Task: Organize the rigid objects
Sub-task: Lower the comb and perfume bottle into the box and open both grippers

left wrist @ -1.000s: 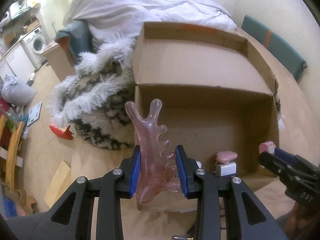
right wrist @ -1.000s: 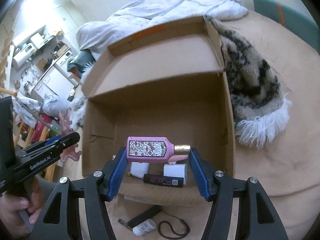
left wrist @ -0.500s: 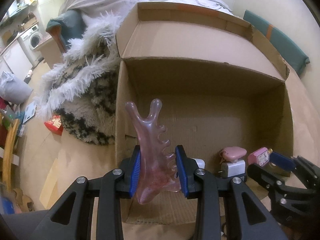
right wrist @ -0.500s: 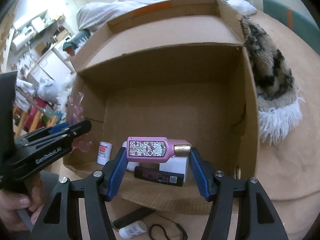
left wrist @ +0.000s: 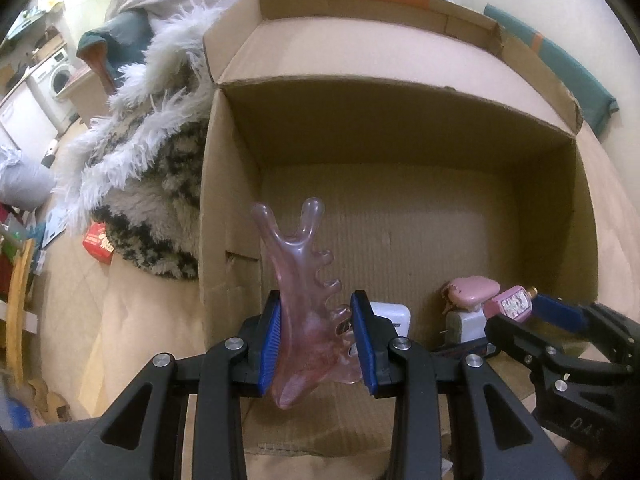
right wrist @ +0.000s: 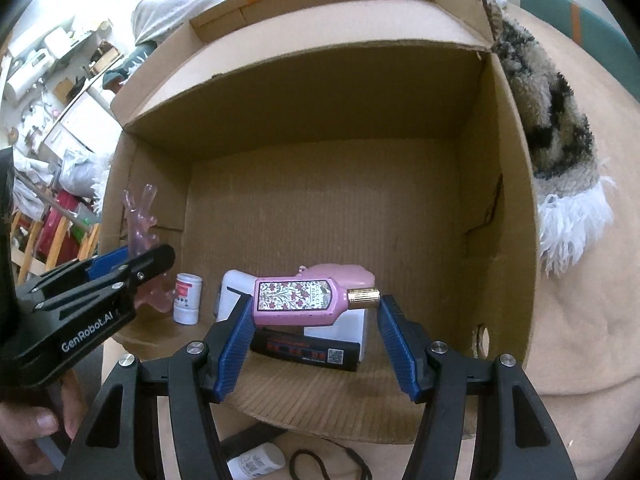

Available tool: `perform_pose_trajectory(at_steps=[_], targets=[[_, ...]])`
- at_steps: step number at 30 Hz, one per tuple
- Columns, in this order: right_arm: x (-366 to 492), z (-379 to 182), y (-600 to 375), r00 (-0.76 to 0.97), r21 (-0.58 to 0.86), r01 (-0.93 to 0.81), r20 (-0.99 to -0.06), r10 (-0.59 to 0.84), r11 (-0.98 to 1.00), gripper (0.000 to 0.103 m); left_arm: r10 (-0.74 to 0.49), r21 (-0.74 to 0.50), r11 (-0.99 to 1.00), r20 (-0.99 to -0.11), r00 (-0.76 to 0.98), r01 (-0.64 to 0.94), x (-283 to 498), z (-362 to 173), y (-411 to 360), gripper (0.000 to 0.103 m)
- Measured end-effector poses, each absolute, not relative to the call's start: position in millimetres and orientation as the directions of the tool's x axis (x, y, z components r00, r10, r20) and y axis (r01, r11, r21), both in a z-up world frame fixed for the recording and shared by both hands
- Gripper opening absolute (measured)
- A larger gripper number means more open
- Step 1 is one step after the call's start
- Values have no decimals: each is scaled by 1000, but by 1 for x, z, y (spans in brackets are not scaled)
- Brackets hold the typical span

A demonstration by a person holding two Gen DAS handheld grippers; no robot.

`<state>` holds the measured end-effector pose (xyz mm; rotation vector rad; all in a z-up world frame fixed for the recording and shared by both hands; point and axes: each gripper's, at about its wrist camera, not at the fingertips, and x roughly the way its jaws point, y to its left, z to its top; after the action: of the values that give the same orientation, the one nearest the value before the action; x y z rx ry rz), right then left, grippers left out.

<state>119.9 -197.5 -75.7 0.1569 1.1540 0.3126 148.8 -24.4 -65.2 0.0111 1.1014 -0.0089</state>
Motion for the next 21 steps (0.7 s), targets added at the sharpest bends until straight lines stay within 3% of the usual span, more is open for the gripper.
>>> perform_pose_trajectory(at_steps=[12,13,15,16,21], targets=[[126,-73,-197,382,327,-146,-852,358,934,68,29,44,999,-894,448,24,146,-63,-31,32],[125,-71,-199,391,340,-145,-843,370,929,75,31,46,999,-895,444,23,146,-63,-31,34],[124,-66,-201,418,360,-144,-823,386,922,90,33,47,999,-896,442,20,146,-62,-30,50],[124,-63,-203,435,357,-139,-816,381,924,97,16,31,999,-896,443,28,146,-61,-30,50],[125,-56,-209,467,367,-125,-798,381,922,98,44,65,997,-890,454,30,144,-58,-34,53]])
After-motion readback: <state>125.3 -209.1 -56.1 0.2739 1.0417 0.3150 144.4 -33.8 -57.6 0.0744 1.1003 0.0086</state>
